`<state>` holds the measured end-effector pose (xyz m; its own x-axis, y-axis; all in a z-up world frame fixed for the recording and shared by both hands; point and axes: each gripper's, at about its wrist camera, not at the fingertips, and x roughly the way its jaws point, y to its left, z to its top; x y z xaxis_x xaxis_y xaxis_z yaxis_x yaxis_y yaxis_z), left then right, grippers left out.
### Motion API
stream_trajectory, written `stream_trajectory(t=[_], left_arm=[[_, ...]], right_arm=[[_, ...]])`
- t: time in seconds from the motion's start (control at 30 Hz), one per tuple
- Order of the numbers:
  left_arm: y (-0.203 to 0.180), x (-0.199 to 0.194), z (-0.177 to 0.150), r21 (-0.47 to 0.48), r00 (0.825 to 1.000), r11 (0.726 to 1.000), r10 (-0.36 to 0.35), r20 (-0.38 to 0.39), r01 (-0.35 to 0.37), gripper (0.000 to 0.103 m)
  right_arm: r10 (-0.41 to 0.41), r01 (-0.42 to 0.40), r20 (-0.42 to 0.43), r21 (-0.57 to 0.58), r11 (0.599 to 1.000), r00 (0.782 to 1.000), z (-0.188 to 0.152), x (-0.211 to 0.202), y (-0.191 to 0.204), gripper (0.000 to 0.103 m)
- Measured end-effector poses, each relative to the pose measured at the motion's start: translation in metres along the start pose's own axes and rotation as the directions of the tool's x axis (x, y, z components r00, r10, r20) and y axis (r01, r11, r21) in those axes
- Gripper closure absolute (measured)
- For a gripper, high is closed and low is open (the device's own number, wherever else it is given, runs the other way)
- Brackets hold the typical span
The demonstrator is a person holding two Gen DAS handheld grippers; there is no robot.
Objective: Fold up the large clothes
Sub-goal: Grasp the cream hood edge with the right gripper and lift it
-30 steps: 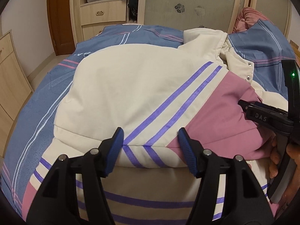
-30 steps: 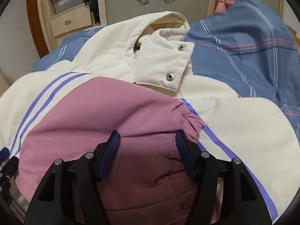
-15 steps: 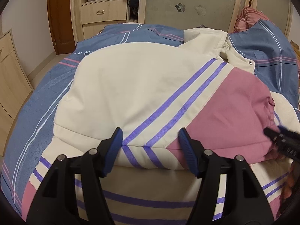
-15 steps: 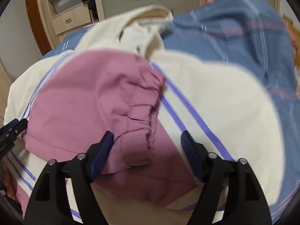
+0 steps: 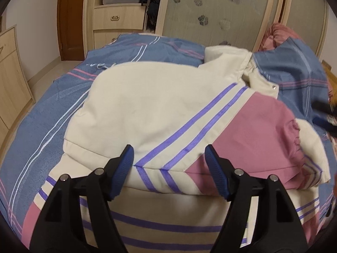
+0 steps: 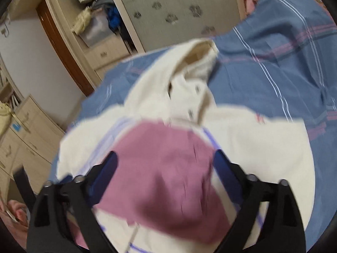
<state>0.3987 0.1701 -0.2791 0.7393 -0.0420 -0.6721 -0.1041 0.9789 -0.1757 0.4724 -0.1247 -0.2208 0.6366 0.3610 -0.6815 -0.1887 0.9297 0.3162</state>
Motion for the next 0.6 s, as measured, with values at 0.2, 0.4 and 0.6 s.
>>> stream_trajectory(t=[0.2,0.4,0.6], left_arm=[[0.005,-0.007,0.004,-0.024,0.999,1.0,-0.018,0.032,0.019,0.027],[0.015,0.002,0.008,-0.087,0.999,0.995,-0.046,-0.002,0.046,0.027],[0.01,0.002,0.008,-0.057,0.999,0.998,-0.032,-0.01,0.032,0.024]], right_arm=[[-0.046,0.061,-0.091,0.161,0.985,0.995,0.106,0.094,-0.054,0.003],[0.094,-0.033,-0.117,0.443,0.896,0.989,0.139,0.184,-0.096,0.003],[-0.054,0.096,-0.128,0.347,0.933,0.99,0.144,0.216,-0.047,0.035]])
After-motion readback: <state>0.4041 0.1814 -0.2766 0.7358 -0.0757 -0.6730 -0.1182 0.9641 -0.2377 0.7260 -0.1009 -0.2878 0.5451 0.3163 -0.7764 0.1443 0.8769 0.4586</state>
